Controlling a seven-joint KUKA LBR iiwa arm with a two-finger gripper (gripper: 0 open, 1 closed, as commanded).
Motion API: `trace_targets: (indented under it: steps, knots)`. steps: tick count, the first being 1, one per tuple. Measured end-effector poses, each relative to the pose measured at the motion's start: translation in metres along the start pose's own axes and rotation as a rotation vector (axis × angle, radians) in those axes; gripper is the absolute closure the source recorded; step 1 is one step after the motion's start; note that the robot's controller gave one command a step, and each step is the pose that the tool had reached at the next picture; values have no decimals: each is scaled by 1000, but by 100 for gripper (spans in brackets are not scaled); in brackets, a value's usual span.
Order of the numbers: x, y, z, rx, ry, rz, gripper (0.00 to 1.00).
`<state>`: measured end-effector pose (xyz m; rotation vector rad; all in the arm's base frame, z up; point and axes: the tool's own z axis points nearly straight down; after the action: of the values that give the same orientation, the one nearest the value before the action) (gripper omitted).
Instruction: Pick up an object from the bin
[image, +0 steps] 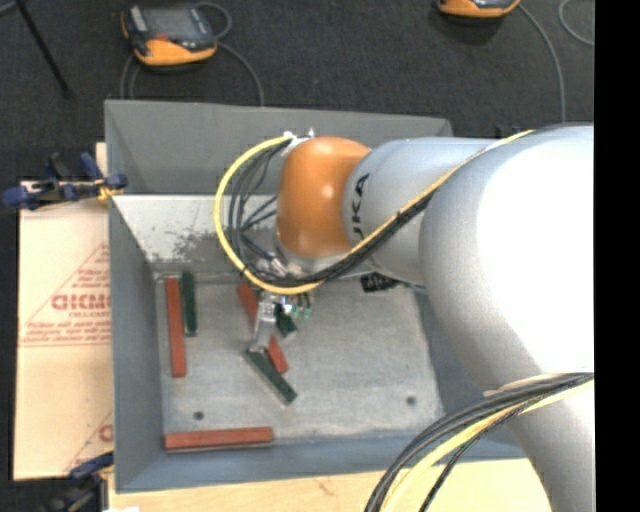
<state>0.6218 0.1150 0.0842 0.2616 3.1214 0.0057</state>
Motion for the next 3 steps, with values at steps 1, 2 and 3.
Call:
trace_targets:
  steps: [1,2,3]
  knots:
    - [-28,-31,9,0,-7,-83,100]
    - [-26,-32,12,4,1,-84,0]
    - [-27,-32,11,3,-1,-86,100]
